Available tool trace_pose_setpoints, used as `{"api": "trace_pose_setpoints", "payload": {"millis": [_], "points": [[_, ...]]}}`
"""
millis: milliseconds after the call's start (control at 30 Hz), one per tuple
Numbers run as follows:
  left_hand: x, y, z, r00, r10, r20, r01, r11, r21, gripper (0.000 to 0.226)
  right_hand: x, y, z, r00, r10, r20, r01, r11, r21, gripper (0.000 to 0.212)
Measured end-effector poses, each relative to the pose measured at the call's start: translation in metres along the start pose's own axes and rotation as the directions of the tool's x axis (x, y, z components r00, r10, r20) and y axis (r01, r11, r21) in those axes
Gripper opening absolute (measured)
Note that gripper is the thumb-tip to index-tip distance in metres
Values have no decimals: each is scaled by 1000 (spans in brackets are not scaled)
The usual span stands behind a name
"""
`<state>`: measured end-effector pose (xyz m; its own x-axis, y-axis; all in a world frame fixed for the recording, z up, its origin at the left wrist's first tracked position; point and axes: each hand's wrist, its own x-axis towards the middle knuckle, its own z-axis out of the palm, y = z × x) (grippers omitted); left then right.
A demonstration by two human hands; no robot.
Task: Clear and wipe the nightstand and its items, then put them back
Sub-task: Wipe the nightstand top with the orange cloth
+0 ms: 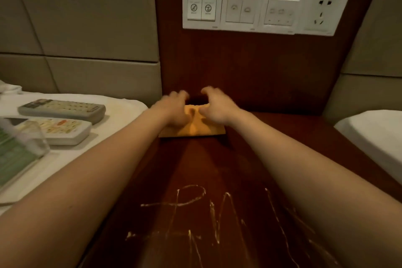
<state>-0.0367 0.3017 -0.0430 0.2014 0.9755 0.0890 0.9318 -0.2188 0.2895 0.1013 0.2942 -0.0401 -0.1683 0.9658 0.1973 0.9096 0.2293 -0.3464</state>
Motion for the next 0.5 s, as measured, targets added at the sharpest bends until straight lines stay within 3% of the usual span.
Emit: {"api": "trace_pose_setpoints", "payload": {"millis": [67,167,267,500], "points": [[6,-6,12,984,91,153,-98,995,35,48,11,3,13,963,-60,264,80,995,-64,59],[16,-12,12,979,86,182,-104,991,88,47,24,7,7,903,4,430,17,999,-45,57],[22,-13,10,979,77,187,-101,987,122,48,26,5,0,914,-17,405,42,998,-53,48],[3,-14,6,982,129,138,-152,974,170,39,10,-3,12,980,-63,187,81,993,-90,30]]}}
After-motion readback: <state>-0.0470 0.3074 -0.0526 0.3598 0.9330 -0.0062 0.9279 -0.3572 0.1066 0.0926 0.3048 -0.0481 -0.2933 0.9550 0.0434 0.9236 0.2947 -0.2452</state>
